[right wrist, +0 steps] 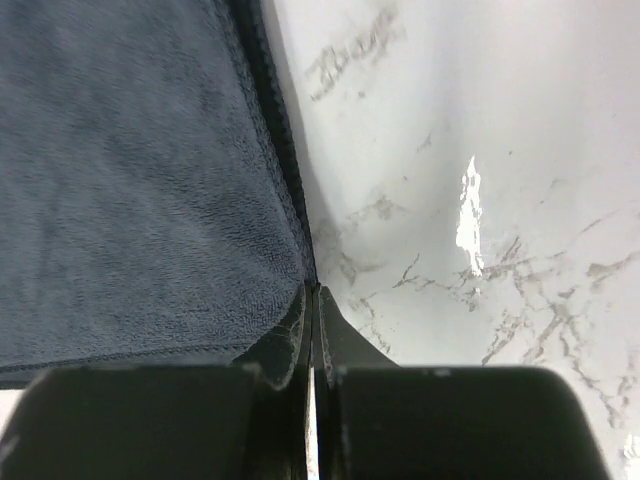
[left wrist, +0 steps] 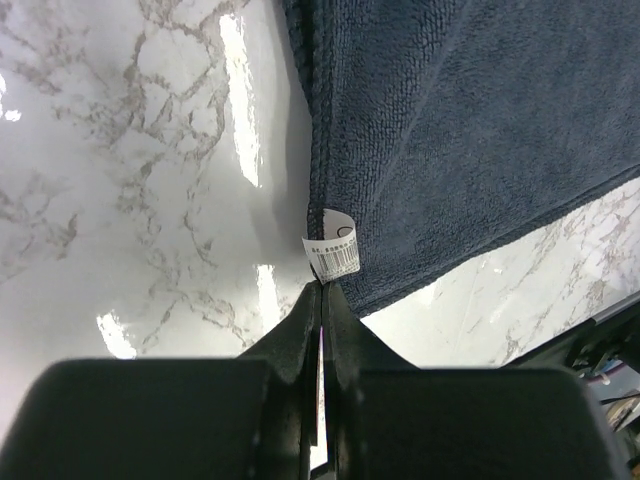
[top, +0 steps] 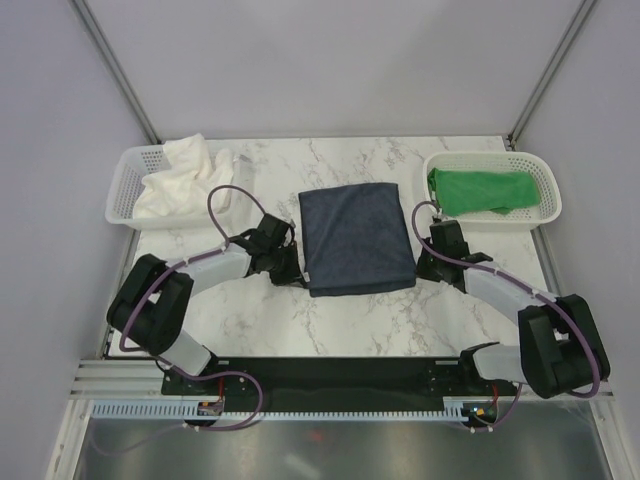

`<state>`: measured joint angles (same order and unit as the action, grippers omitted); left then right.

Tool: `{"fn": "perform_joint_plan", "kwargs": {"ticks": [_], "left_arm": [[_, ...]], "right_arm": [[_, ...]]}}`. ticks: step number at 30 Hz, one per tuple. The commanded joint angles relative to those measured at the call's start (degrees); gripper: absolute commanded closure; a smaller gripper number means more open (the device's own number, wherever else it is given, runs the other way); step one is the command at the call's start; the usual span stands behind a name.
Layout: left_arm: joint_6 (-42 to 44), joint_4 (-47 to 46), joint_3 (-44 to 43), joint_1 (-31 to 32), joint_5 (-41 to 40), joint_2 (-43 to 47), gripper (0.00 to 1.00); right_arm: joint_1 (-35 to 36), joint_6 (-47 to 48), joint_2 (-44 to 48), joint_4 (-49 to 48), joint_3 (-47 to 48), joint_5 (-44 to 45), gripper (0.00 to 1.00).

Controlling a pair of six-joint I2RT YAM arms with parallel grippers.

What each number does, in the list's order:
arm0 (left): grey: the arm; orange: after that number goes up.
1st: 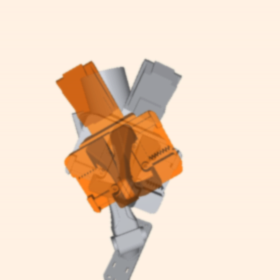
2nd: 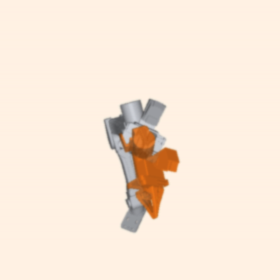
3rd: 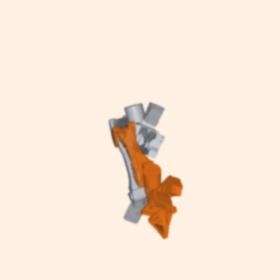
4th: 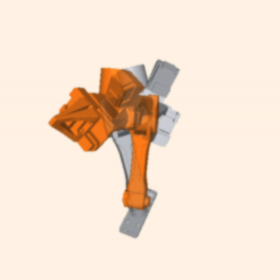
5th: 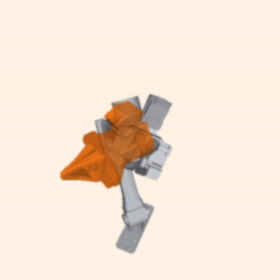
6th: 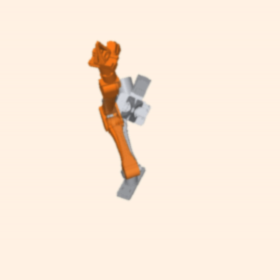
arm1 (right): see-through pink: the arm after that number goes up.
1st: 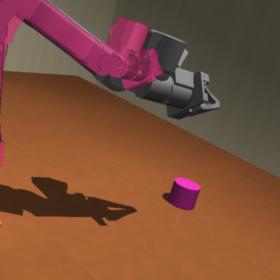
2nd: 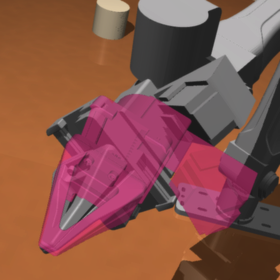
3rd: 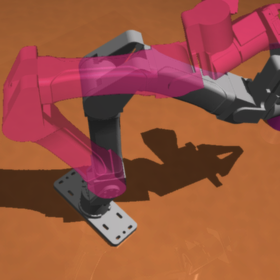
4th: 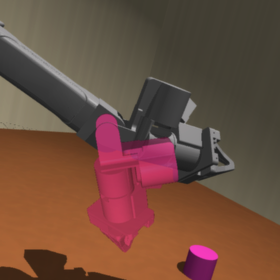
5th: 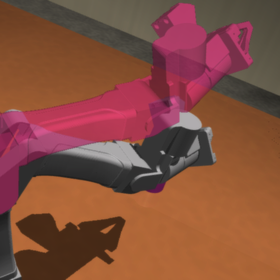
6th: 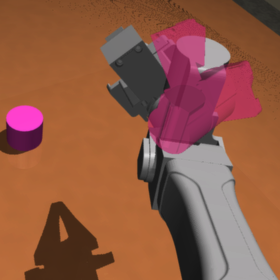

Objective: Fold and stack the towels
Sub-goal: Fold the towel

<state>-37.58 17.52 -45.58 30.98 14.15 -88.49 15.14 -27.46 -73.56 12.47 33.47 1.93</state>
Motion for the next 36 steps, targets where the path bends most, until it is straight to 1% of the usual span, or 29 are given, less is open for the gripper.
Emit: {"fn": "perform_joint_plan", "kwargs": {"ticks": [1, 3, 6, 7, 8, 10, 11, 12, 13, 16, 17, 19, 21, 25, 26, 30, 33, 34, 35, 36], "left_arm": [[-0.3, -4.7, -0.2, 0.3, 1.8, -2.5, 0.98], [-0.1, -5.6, -0.4, 0.4, 2.7, -2.9, 0.98], [0.2, -5.7, -0.1, 0.7, 3.4, -2.7, 0.98], [0.1, -5.7, 0.1, 0.7, 3.4, -2.4, 0.98], [0.4, -4.4, -0.1, 0.7, 3.3, -1.9, 0.92], [0.9, -2.6, -0.8, 0.7, 3.3, -1.2, 0.87], [1.2, -1.7, -0.9, 0.7, 2.6, -0.7, 0.77], [1.6, 0.0, -0.9, 0.7, 2.2, 0.8, 0.7], [2.0, 0.8, -0.9, 0.7, 1.8, 1.6, 0.65], [2.7, 2.8, -1.8, 0.7, -0.3, 4.5, 0.57], [2.7, 2.9, -2.2, 0.7, -0.2, 4.6, 0.51], [1.5, 2.5, -2.8, 0.7, 0.7, 3.7, 0.48], [0.1, 1.9, -2.9, 0.7, 1.8, 2.3, 0.47], [-2.4, -2.0, -0.4, 0.7, 2.2, 0.5, 0.43], [-3.4, -3.1, 0.1, 0.8, 2.0, 0.1, 0.4], [-4.3, -3.9, 1.1, 1.4, 0.6, -1.9, 0.4], [-5.2, -5.7, 2.3, 2.0, 0.6, -3.2, 0.4], [-5.2, -6.0, 2.4, 2.2, 0.5, -3.5, 0.43], [-5.3, -6.0, 2.5, 2.2, 0.4, -4.1, 0.54], [-5.2, -6.1, 2.5, 2.2, 0.3, -4.4, 0.63]], "right_arm": [[-0.2, -0.3, -2.6, -7.6, -1.7, -1.4, 1.0], [-0.1, -0.6, -3.1, -10.0, -2.6, -1.8, 1.0], [-0.1, -0.9, -3.4, -10.3, -2.4, -1.8, 1.0], [-0.1, -1.2, -3.4, -9.9, -2.3, -3.6, 0.99], [-0.1, -1.5, -3.0, -9.6, -2.3, -3.4, 0.95], [-0.1, -2.4, -2.2, -7.6, -2.2, -2.7, 0.88], [-0.1, -2.8, -1.0, -6.6, -1.9, -2.6, 0.8], [-0.1, -2.9, -0.4, -4.1, -1.7, -2.6, 0.77], [-0.1, -2.9, 0.5, -2.7, -1.5, -2.3, 0.75], [-0.1, -2.5, 3.9, 2.7, 0.4, 0.4, 0.7], [-0.1, -2.5, 5.1, 4.0, 1.1, 0.9, 0.68], [-0.1, -2.5, 5.9, 5.2, 2.6, 0.7, 0.63], [-0.1, -2.9, 5.4, 5.5, 4.0, 0.5, 0.57], [-0.2, -1.8, 1.2, 4.5, 5.7, 0.8, 0.52], [-0.1, -1.5, -0.6, 4.1, 6.1, 0.8, 0.52], [-0.1, -2.2, -3.4, 1.3, 4.6, -1.1, 0.53], [0.1, -3.1, -3.8, -1.6, 0.9, -1.8, 0.55], [0.2, -3.7, -4.0, -2.0, 0.1, -1.8, 0.56], [0.2, -4.1, -4.0, -2.4, -1.4, -1.8, 0.6], [0.5, -4.6, -3.8, -3.1, -2.2, -1.8, 0.63]]}}
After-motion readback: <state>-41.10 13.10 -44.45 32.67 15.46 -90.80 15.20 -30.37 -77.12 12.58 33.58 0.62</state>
